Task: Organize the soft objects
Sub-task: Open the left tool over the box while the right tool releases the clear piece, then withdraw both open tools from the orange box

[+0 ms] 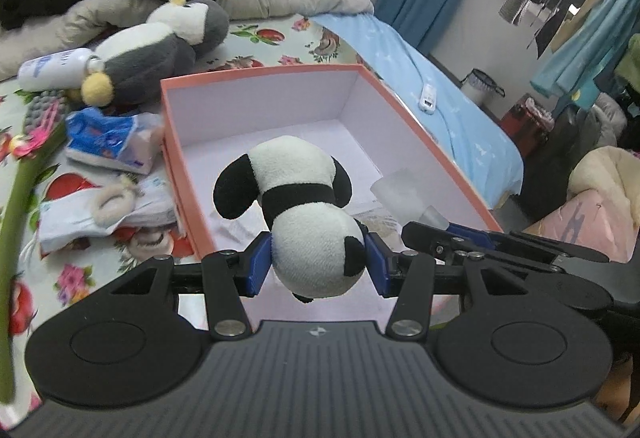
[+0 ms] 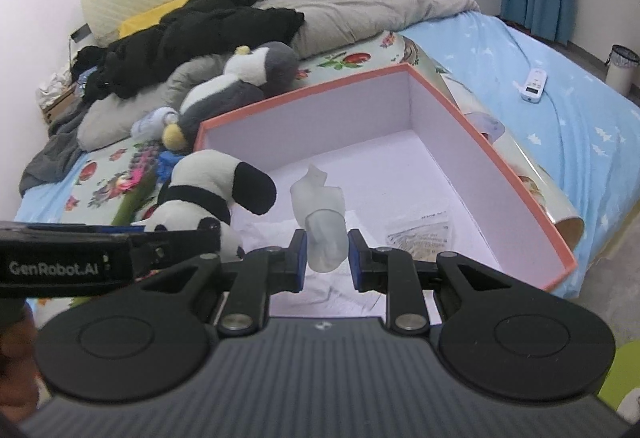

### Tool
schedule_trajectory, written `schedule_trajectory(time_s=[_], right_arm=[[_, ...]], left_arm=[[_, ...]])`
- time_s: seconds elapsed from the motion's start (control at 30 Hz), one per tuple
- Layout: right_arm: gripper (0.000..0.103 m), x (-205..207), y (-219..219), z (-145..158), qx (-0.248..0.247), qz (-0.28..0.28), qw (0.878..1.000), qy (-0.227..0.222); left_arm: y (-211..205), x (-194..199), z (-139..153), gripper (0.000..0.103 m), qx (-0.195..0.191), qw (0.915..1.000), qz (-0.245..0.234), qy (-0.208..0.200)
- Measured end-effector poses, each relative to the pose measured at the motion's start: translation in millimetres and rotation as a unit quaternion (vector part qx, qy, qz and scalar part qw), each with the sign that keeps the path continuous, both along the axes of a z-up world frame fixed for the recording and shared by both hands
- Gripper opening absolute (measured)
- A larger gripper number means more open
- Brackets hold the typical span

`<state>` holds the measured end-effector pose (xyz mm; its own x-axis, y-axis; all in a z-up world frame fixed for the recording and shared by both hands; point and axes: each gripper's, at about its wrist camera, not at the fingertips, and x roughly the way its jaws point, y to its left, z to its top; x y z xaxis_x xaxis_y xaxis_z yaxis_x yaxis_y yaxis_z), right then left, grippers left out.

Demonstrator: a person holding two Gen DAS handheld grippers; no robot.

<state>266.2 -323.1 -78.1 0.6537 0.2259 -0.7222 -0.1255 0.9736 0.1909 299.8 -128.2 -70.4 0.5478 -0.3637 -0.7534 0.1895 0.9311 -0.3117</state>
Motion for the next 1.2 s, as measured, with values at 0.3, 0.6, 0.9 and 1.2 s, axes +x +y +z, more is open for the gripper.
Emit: schedule_trajectory(time_s=[0.3, 0.6, 0.9, 1.2], right_arm=[[0.028, 55, -13, -34, 0.013, -0.001, 0.999, 0.037], [0.039, 77, -23, -54, 0.017, -0.018, 0.997, 0.076], [0.039, 54, -22, -33, 0.018, -0.021, 0.998, 0.057], [0.039, 2, -6, 9, 0.025, -0.008, 0.999, 0.018]], left_arm=[[-20, 67, -31, 0.056, 0.011, 0.9997, -0.012, 0.018], [-26, 99, -50, 0.061, 0.005, 0.9991, -0.014, 0.039], [-18, 71, -27, 0.061, 0.010, 0.9998, -0.013, 0.010], [0, 4, 16, 0.061, 0.003, 0.9996, -0.001, -0.030]])
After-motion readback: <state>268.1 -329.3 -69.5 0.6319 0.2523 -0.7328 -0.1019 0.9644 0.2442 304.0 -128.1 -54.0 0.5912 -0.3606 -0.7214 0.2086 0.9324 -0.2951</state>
